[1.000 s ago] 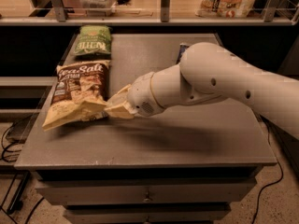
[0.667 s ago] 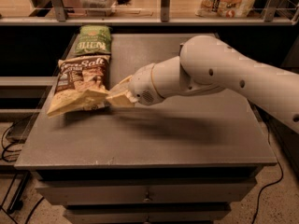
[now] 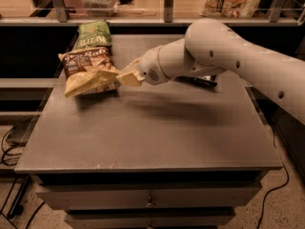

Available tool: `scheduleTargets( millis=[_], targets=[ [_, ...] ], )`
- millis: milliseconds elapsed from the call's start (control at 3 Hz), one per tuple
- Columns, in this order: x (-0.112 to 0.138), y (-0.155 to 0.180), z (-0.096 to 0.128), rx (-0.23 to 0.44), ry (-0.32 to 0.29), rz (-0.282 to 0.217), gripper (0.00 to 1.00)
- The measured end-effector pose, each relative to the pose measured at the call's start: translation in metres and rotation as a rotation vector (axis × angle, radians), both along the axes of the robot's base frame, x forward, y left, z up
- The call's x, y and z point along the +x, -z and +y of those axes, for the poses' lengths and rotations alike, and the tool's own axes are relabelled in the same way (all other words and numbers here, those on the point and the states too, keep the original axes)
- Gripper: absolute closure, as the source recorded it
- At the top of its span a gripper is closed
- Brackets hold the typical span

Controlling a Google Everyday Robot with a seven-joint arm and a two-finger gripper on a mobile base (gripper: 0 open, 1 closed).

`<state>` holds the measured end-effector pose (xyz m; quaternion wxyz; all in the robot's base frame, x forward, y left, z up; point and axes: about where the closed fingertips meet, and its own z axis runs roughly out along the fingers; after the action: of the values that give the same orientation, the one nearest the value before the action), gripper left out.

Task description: Move brown chip bag near green jalapeno chip bag

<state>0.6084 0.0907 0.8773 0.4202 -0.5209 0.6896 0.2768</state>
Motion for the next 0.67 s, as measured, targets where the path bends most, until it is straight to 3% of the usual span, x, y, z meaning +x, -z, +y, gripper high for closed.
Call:
scheduleTargets(
  millis=[333,667],
  targets=[
    [0.0241,-0.0082,-0.0069,-0.003,0.034,-0.016,0.84],
    [0.0239,-0.0144,-0.0149,0.005,0.052,-0.031,0.62]
  ],
)
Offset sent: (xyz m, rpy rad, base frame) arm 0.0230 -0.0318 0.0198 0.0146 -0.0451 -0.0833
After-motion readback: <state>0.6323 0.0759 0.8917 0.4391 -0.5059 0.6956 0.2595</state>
